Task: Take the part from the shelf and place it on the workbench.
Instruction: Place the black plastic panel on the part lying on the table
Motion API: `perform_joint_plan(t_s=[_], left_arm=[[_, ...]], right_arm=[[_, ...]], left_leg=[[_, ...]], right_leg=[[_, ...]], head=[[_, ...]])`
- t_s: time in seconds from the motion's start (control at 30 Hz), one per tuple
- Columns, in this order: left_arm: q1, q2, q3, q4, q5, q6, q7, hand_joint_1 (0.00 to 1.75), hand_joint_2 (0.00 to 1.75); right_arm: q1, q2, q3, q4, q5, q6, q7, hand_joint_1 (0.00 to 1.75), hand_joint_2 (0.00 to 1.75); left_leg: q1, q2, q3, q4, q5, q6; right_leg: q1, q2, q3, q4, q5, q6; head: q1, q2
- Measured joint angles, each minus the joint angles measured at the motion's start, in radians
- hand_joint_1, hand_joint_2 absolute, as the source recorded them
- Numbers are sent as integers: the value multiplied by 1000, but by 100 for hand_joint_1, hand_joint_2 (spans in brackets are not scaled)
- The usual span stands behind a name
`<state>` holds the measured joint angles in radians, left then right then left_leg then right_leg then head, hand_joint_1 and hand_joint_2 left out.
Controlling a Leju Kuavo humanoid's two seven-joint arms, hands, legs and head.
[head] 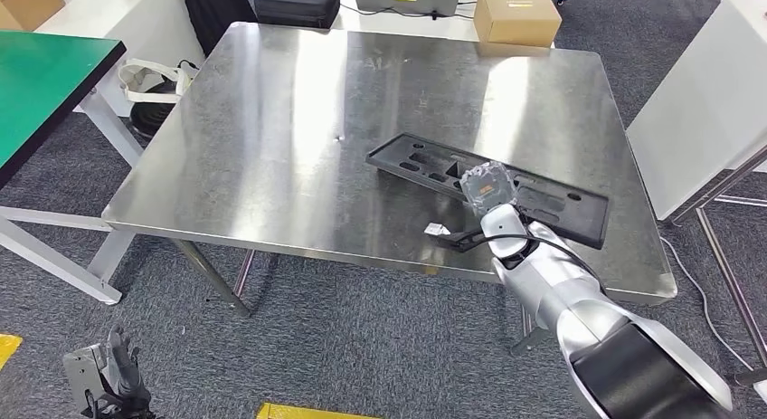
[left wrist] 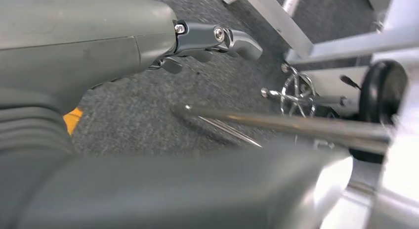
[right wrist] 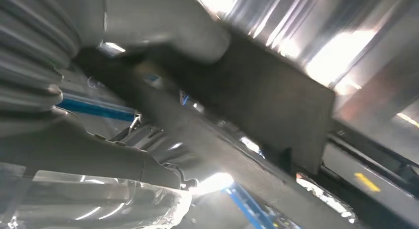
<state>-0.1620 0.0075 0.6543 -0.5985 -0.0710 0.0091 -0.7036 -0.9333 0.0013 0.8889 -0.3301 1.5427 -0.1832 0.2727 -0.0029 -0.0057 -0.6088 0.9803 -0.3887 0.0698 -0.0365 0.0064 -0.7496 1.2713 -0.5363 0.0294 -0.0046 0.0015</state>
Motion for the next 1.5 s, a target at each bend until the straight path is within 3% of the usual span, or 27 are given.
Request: perform_joint_plan(t_s=[0.03, 0.07, 0.1, 0.17, 0.2, 0.3, 0.37, 0.47, 0.5, 0.53, 0.57, 0.67, 0.73, 0.83, 0.87, 0.93, 1.0, 1.03, 1.07, 1.13, 1.2, 1.23, 1.37, 1.43, 1.5], left_arm=[[6, -2, 0, 1, 5, 2, 0, 0, 44], [10, -3, 0, 4, 7, 5, 0, 0, 0], [13, -4, 0, 9, 10, 5, 0, 0, 0], [15, -2, 1, 25, 15, -7, 1, 0, 0], [16, 0, 1, 33, 18, -15, 1, 0, 0], [19, 8, 1, 49, 22, -29, 1, 0, 0], [20, 14, 1, 55, 23, -32, 1, 0, 0], [20, 23, 2, 63, 25, -32, 0, 0, 0], [21, 24, 2, 67, 25, -32, 0, 0, 0], [22, 24, 2, 70, 24, -32, 0, 0, 0], [22, 25, 2, 73, 21, -33, 0, 0, 0], [22, 27, 2, 76, 8, -36, 0, 0, 0], [22, 28, 2, 78, 2, -41, 1, 0, 0], [24, 29, 2, 77, -4, -48, 1, 0, 0], [25, 29, 2, 77, -6, -50, 1, 0, 0], [26, 27, 2, 76, -11, -51, 1, 0, 0], [27, 24, 2, 76, -18, -48, 1, 0, 0], [28, 22, 2, 76, -21, -45, 1, 0, 0], [29, 19, 3, 76, -24, -43, 1, 0, 0], [32, 14, 4, 76, -28, -39, 1, 0, 0], [32, 11, 5, 75, -35, -29, 1, 0, 0], [33, 10, 6, 74, -38, -21, 1, 0, 0], [50, 10, 20, 63, -38, 5, 1, 0, 0], [55, 11, 28, 55, -32, 13, 1, 0, 0], [65, 11, 40, 48, -23, 17, 1, 0, 0]], right_arm=[[9, 1, 9, 5, 0, -9, 7, 0, 0], [15, 3, 17, 10, 0, -17, 13, 0, 0], [18, 4, 24, 13, 0, -24, 19, 0, 0], [19, 8, 31, 16, 0, -36, 27, 0, 0], [19, 10, 34, 18, 0, -40, 29, 0, 0], [19, 17, 41, 21, 0, -45, 31, 0, 0], [18, 22, 44, 22, 0, -46, 32, 0, 0], [20, 29, 49, 25, 0, -46, 33, 0, 0], [22, 29, 50, 26, 0, -46, 33, 0, 0], [23, 30, 50, 27, 0, -46, 33, 0, 0], [23, 30, 51, 28, 0, -46, 33, 0, 0], [23, 28, 50, 30, -1, -51, 34, 0, 0], [27, 25, 42, 31, -4, -71, 39, 0, 0], [47, 15, 10, 27, -8, -135, 55, 0, 0], [54, 11, -7, 22, -9, -162, 61, 0, 0], [75, 0, -49, 2, -7, -222, 72, 0, 0], [116, -12, -102, -47, -3, -294, 81, 0, 0], [148, -19, -136, -95, -3, -335, 71, 0, 0], [191, -26, -179, -163, -6, -373, 44, 0, 0], [304, -29, -300, -375, -32, -439, -72, 0, 0], [442, -12, -441, -646, -115, -474, -230, 0, 0], [511, 6, -504, -777, -181, -480, -326, 0, 0], [773, 141, -768, -1225, -624, -482, -866, 0, 0], [891, 189, -843, -1370, -788, -482, -982, 0, 0], [1010, 212, -879, -1496, -870, -481, -987, 0, 0]], left_leg=[[-6, -2, 0, 0, -1, 3], [-12, -5, 1, 1, -2, 5], [-18, -8, 1, 4, -3, 6], [-29, -13, -2, 14, -10, 7], [-31, -14, -5, 19, -13, 6], [-30, -16, -10, 27, -20, -1], [-26, -14, -22, 62, -45, -16], [0, -5, -104, 235, -130, -49], [11, -2, -130, 282, -144, -58], [21, 0, -140, 296, -138, -66], [29, 2, -130, 270, -115, -72], [39, 4, -28, 70, -26, -82], [31, 1, -1, 19, -19, -70], [22, -1, 6, 8, -13, -36], [20, -1, 11, 0, -8, -24], [14, 0, 15, -9, -3, -8], [7, -3, 14, -8, -3, 0], [3, -6, 14, -8, -4, 1], [0, -10, 15, -8, -5, 2], [-5, -18, 17, -6, -7, 2], [-14, -24, 13, 5, -16, -2], [-17, -29, 11, 11, -20, -5], [-11, -29, 4, 37, -48, -25], [-1, -14, -28, 123, -103, -44], [14, -3, -82, 244, -164, -61]], right_leg=[[6, 0, -10, 12, 4, 0], [12, 0, 3, -22, 24, 1], [19, 0, 35, -91, 54, 0], [31, 1, 103, -229, 106, -14], [34, 1, 123, -267, 120, -22], [31, 0, 135, -284, 128, -33], [19, 0, 143, -292, 131, -40], [13, 0, 149, -294, 132, -44], [12, 0, 149, -293, 131, -43], [11, 0, 149, -293, 131, -42], [9, 0, 150, -293, 130, -40], [4, 0, 156, -294, 126, -27], [4, 0, 157, -298, 127, -12], [4, -1, 156, -299, 124, 11], [5, -1, 145, -279, 111, 11], [7, -2, 91, -171, 59, -2], [8, -2, 23, -33, 9, -10], [10, -2, 7, -2, 4, -9], [13, -2, 13, -14, 15, -6], [20, -3, 76, -140, 63, -4], [26, -4, 141, -263, 102, -10], [27, -7, 156, -289, 108, -15], [18, -13, 172, -302, 107, -30], [11, -14, 182, -306, 105, -36], [11, -15, 187, -305, 101, -41]], head=[[0, 0], [0, 0], [0, 0], [-3, 0], [-4, 0], [-5, 0], [-8, 0], [-14, 0], [-14, 0], [-14, 0], [-14, 0], [-14, 0], [-14, 0], [-13, 0], [-11, 0], [-9, 0], [-8, 0], [-8, 0], [-7, 0], [-6, 0], [-8, 0], [-10, 0], [-15, 0], [-25, 0], [-31, 0]])
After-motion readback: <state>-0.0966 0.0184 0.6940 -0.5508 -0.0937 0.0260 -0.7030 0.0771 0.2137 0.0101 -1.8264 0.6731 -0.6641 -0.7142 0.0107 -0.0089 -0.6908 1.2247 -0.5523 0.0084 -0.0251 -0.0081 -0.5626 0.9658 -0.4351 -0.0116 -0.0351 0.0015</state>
